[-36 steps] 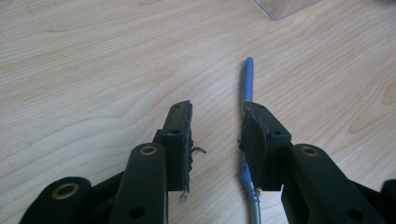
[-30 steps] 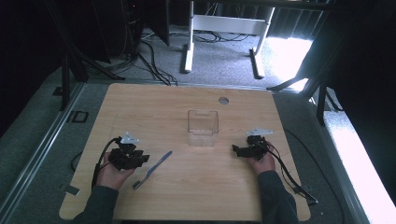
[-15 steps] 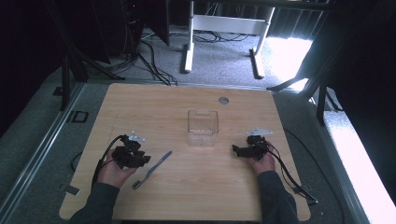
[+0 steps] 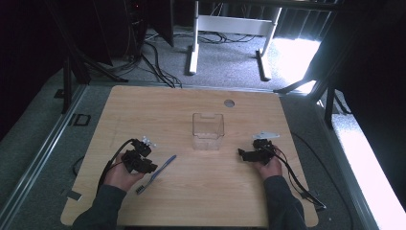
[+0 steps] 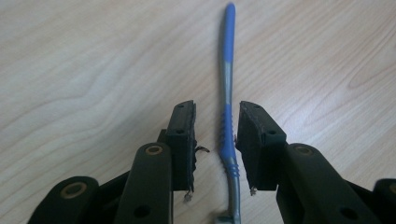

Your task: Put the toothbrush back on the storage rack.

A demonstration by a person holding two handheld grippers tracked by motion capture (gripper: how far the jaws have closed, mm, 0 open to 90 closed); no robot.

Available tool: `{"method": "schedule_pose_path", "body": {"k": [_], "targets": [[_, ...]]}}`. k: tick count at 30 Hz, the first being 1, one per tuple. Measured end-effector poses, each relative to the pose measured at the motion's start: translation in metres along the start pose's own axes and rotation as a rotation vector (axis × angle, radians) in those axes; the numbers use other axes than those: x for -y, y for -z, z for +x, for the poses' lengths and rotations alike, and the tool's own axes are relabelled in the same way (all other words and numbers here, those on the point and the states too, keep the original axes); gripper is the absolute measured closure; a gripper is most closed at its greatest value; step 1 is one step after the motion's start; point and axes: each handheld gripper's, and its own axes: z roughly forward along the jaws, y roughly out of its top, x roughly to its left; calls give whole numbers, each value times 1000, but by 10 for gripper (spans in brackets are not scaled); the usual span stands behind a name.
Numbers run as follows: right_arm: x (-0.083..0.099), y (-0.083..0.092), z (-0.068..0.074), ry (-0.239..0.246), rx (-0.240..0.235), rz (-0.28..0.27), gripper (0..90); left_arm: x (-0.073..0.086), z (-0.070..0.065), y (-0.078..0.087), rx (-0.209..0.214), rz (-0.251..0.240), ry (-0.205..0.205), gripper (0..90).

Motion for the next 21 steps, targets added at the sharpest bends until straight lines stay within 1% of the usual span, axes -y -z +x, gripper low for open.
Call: {"method": "schedule_pose_path", "body": {"k": [6,11,16,21], "targets": [[0,0,0,0,0,0,122,-4,-4,-8,3,65,-25,690],[0,0,0,0,0,0,122,-6,-7,-16,3,109,-33,695],[0,0,0,0,0,0,122,-5,-8,-22,15,138,-31,705],[0,0,0,-1,1,0,122,-7,-9,-24,14,160,-38,712]]}}
